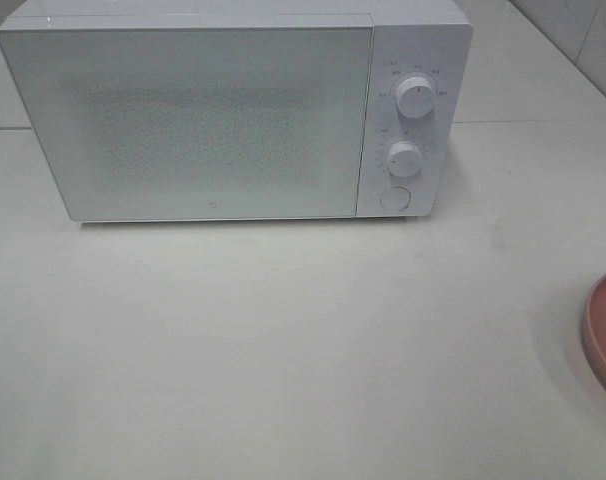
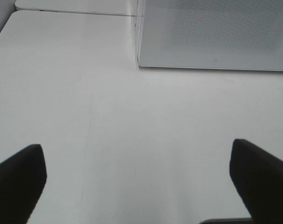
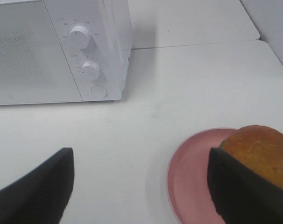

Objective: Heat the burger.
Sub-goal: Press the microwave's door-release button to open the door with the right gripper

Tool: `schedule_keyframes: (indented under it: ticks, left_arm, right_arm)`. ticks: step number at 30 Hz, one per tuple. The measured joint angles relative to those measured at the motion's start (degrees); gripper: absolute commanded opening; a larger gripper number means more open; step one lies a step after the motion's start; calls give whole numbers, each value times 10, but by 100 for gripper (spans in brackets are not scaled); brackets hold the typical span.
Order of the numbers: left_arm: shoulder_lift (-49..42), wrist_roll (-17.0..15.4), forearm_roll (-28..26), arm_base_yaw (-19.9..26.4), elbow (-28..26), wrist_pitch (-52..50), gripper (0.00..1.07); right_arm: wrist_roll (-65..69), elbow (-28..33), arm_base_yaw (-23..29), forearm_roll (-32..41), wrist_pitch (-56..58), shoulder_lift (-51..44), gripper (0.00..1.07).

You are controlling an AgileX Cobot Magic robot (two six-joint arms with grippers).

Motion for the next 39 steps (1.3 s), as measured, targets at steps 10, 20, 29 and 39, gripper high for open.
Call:
schedule_keyframes:
  ticks: [10, 20, 29, 39]
  left_arm:
    - [0, 0, 0, 0, 0, 0, 100]
    - [0, 0, 0, 0, 0, 0, 100]
    - [0, 0, 0, 0, 0, 0, 100]
    - [0, 0, 0, 0, 0, 0, 100]
  right_arm:
    - [0, 14, 0, 0, -111, 68, 75]
    - [0, 14, 0, 0, -167, 141, 75]
    - [0, 17, 0, 0, -242, 228, 75]
    - [0, 17, 0, 0, -310, 316, 75]
